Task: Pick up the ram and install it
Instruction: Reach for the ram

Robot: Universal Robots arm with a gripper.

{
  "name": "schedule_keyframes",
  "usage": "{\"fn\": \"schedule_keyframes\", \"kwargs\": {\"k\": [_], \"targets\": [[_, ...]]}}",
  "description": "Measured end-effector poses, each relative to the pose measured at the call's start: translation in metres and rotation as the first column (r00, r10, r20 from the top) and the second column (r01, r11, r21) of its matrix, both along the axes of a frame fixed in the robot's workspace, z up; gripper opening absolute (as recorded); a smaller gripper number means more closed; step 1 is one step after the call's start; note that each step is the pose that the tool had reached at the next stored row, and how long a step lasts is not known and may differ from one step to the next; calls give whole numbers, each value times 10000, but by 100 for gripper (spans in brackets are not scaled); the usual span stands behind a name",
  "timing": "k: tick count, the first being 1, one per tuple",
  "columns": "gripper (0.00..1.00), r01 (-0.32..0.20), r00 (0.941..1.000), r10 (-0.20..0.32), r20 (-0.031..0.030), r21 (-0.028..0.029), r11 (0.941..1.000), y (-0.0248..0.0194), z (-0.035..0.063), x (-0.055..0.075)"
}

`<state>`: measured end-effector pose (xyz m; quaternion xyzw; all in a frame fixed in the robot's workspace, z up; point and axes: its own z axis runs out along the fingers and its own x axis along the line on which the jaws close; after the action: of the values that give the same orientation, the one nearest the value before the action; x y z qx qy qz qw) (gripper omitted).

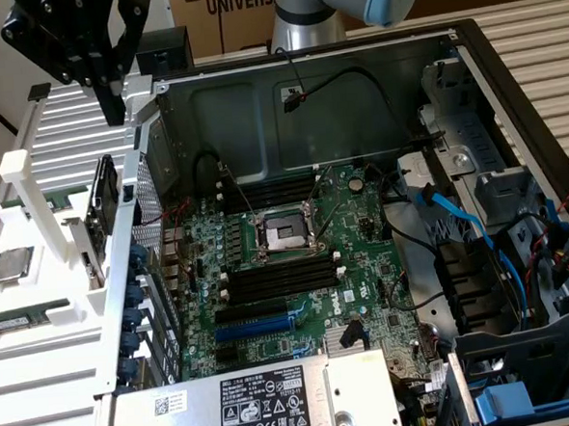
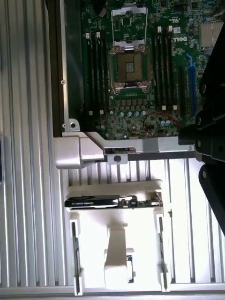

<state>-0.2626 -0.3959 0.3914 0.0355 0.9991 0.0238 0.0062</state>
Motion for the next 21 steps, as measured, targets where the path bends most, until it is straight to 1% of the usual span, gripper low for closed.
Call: {"fn": "schedule_keyframes", "kwargs": {"k": [1,2,3,4,11,19,20,21], "targets": [[11,1,10000,-1,-70,1,10000,2,-4,-16],[11,1,9999,-1,-111,-1,10000,4,-7,-38],[11,0,9999,0,-134,0,10000,6,-10,-60],[11,0,9999,0,-143,-1,10000,6,-12,-82],[11,0,9999,0,-143,0,10000,29,-51,-284],[11,1,9999,-1,-143,0,10000,39,-68,-472],[11,0,9999,0,-143,0,10000,41,-72,-519],[11,0,9999,0,-143,0,10000,42,-74,-541]]}}
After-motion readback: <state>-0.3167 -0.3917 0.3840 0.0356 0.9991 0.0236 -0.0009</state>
